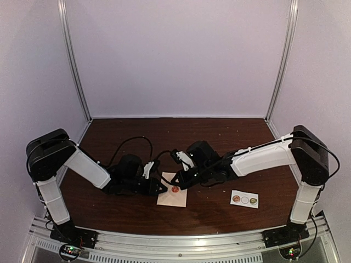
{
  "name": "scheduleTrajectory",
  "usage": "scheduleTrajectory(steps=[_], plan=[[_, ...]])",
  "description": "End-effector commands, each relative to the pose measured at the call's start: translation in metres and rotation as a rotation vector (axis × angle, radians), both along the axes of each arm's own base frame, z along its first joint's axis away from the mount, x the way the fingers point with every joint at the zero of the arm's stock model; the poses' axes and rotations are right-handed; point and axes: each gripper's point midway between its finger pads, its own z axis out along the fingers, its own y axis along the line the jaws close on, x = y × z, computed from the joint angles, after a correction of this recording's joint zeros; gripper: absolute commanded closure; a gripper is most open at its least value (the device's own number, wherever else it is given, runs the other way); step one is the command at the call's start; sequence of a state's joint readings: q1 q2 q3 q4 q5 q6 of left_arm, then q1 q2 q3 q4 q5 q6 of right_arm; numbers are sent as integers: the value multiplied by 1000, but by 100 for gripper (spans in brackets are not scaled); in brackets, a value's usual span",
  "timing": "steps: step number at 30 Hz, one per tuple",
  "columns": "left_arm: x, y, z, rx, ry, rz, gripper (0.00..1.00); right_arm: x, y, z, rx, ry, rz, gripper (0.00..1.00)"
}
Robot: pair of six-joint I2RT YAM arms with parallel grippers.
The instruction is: Place the letter into the envelope and seal it
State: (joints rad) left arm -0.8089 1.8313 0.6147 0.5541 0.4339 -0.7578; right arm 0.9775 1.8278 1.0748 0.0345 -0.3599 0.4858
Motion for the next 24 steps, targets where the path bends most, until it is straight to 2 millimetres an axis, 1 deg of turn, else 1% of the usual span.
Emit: scheduleTrajectory(steps=[1, 6, 10, 14, 24], plan=[[-22, 18, -38, 126, 107, -6, 87, 4, 1, -18, -24, 6, -14, 100], [-22, 18, -38, 128, 108, -6, 90, 7, 0, -32, -49, 16, -28, 100], [-22, 18, -38, 129, 111, -4, 90, 8, -5, -52, -84, 41, -45, 100], [-23, 18, -39, 129, 112, -6, 90, 10, -9, -67, -103, 60, -66, 100], [-23, 19, -38, 129, 111, -4, 90, 17, -13, -92, -129, 105, -114, 100]])
